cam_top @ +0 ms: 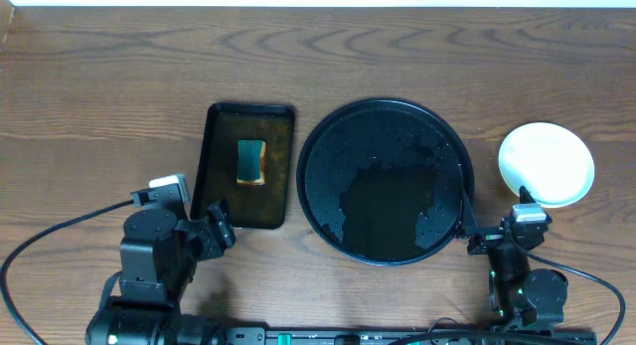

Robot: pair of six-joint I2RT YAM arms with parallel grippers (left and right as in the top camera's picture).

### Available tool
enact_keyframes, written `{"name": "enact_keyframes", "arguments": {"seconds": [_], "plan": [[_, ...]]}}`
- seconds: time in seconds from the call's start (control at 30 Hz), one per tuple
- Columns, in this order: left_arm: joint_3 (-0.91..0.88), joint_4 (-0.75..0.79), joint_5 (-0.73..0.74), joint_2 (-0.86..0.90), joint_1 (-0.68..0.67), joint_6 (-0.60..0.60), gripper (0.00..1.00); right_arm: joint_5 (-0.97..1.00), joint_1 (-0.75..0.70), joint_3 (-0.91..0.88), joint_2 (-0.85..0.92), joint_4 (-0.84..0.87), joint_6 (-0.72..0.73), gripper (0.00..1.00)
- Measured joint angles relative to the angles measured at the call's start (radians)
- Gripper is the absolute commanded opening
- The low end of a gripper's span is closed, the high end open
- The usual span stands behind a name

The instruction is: Clean dirty plates on tray and stack at the side

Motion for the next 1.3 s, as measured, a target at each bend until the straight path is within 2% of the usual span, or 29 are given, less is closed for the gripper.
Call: {"name": "enact_keyframes", "arguments": {"seconds": [0.17,0.27,0.53,0.8,0.9,1.0,1.3], "plan": [[-0.082,0.032,-0.008,-0.105,0.035,0.011,0.8,0.0,0.0,0.0,0.0,0.0,0.0,0.99],[-0.212,0.124,-0.014,-0.217,0.063,0.011,0.8,0.0,0.0,0.0,0.0,-0.001,0.0,0.99],[-0.502,0.47,-0.014,-0.443,0.097,0.014,0.81,0.0,0.0,0.0,0.0,0.0,0.0,0.99],[-0.7,0.853,-0.014,-0.522,0.097,0.055,0.81,0.0,0.0,0.0,0.0,-0.001,0.0,0.99],[-0.714,0.857,-0.005,-0.522,0.097,0.122,0.81,0.0,0.0,0.0,0.0,0.0,0.0,0.99],[-0.713,0.79,0.013,-0.521,0.097,0.172,0.81,0.0,0.0,0.0,0.0,0.0,0.0,0.99],[-0.708,0.784,0.032,-0.522,0.097,0.195,0.8,0.0,0.0,0.0,0.0,0.0,0.0,0.99]]}}
